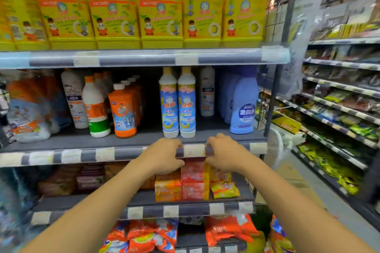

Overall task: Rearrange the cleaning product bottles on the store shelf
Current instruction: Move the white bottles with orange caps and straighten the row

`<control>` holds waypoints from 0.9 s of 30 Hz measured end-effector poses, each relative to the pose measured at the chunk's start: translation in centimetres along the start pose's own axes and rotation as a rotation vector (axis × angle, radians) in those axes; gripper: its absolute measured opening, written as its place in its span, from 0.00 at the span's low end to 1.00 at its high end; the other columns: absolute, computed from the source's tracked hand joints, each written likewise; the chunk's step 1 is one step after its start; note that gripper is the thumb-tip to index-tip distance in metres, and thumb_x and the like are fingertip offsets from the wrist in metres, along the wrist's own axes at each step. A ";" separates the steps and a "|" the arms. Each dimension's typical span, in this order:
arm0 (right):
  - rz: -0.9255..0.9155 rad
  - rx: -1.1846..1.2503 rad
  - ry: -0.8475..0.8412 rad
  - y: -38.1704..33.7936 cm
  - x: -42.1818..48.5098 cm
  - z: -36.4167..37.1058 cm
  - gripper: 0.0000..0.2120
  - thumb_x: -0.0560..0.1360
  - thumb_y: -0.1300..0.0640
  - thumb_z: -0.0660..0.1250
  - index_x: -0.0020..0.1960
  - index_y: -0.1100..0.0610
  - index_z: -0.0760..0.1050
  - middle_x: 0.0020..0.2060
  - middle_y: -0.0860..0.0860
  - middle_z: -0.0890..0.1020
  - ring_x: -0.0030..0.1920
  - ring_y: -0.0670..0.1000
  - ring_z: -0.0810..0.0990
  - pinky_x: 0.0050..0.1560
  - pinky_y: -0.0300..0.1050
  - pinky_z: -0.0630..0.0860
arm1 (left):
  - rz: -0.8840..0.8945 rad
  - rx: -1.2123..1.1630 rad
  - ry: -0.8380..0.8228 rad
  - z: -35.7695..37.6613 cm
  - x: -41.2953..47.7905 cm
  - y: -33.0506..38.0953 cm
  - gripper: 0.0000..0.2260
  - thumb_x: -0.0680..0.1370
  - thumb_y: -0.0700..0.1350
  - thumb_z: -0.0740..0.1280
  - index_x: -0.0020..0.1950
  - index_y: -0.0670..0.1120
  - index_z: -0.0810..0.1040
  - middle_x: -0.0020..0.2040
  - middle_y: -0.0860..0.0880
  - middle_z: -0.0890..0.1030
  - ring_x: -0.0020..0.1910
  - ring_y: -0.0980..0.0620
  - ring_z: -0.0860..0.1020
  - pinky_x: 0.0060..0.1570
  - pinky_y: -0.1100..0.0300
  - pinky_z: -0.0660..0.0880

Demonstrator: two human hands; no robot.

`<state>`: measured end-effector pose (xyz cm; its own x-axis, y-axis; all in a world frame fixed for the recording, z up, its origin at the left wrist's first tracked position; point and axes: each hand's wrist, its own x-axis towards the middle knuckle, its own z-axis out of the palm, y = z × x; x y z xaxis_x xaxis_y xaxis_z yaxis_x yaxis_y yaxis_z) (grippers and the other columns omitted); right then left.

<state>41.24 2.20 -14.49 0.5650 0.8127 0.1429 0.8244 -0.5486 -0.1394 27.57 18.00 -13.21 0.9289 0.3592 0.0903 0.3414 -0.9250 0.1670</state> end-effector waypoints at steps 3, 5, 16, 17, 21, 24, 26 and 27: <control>0.015 -0.008 0.002 0.9 0.4 -1.1 0.18 0.74 0.49 0.66 0.60 0.56 0.71 0.55 0.56 0.71 0.54 0.59 0.73 0.52 0.54 0.75 | -0.023 0.029 -0.040 0.2 0.5 2.0 0.28 0.73 0.56 0.69 0.72 0.51 0.69 0.68 0.48 0.75 0.64 0.47 0.74 0.58 0.53 0.74; 0.015 -0.018 0.019 1.3 1.3 -1.7 0.19 0.74 0.48 0.66 0.61 0.56 0.70 0.56 0.56 0.71 0.54 0.59 0.73 0.50 0.53 0.74 | -0.029 0.051 -0.048 0.2 1.2 2.8 0.29 0.73 0.56 0.69 0.72 0.51 0.68 0.69 0.48 0.74 0.64 0.47 0.73 0.59 0.53 0.74; 0.310 0.254 0.249 3.2 13.6 -1.7 0.29 0.72 0.53 0.68 0.68 0.62 0.64 0.63 0.62 0.69 0.61 0.63 0.71 0.56 0.53 0.73 | -0.018 0.144 -0.005 2.2 4.9 2.3 0.21 0.73 0.51 0.68 0.63 0.48 0.72 0.58 0.47 0.77 0.55 0.45 0.76 0.48 0.54 0.72; 0.352 0.326 0.270 3.4 15.1 -1.5 0.29 0.72 0.54 0.69 0.68 0.62 0.64 0.63 0.63 0.69 0.61 0.63 0.72 0.56 0.51 0.73 | -0.010 0.152 0.019 2.4 5.2 2.0 0.22 0.73 0.51 0.67 0.66 0.48 0.70 0.59 0.46 0.76 0.56 0.44 0.75 0.52 0.52 0.72; 0.501 0.539 0.332 4.1 20.5 -1.0 0.35 0.71 0.49 0.70 0.71 0.61 0.61 0.65 0.62 0.71 0.62 0.62 0.74 0.57 0.52 0.75 | 0.025 0.171 0.151 2.8 6.2 1.0 0.27 0.74 0.53 0.66 0.72 0.49 0.66 0.65 0.48 0.72 0.62 0.46 0.70 0.59 0.52 0.70; 0.559 0.708 0.411 4.7 23.2 -0.6 0.40 0.71 0.50 0.72 0.73 0.64 0.57 0.66 0.62 0.71 0.64 0.63 0.73 0.59 0.53 0.73 | 0.051 0.147 0.174 2.7 7.0 0.4 0.27 0.75 0.57 0.66 0.72 0.50 0.66 0.65 0.50 0.72 0.63 0.47 0.69 0.59 0.53 0.69; 0.573 0.778 0.469 5.1 24.7 0.0 0.38 0.72 0.52 0.72 0.73 0.64 0.57 0.67 0.63 0.71 0.65 0.63 0.73 0.59 0.51 0.72 | 0.052 0.107 0.158 2.8 7.4 0.0 0.27 0.75 0.57 0.66 0.71 0.50 0.67 0.64 0.51 0.72 0.63 0.48 0.69 0.59 0.54 0.69; 0.568 0.797 0.488 5.2 25.4 0.3 0.37 0.73 0.53 0.71 0.73 0.64 0.56 0.67 0.63 0.71 0.65 0.63 0.72 0.60 0.52 0.71 | 0.052 0.090 0.152 2.9 7.5 -0.2 0.27 0.75 0.57 0.66 0.71 0.50 0.67 0.64 0.51 0.72 0.63 0.48 0.69 0.60 0.54 0.70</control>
<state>59.85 20.03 -11.83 0.9539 0.2188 0.2055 0.2787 -0.3909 -0.8772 34.87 20.50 -15.45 0.9156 0.3189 0.2450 0.3111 -0.9477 0.0707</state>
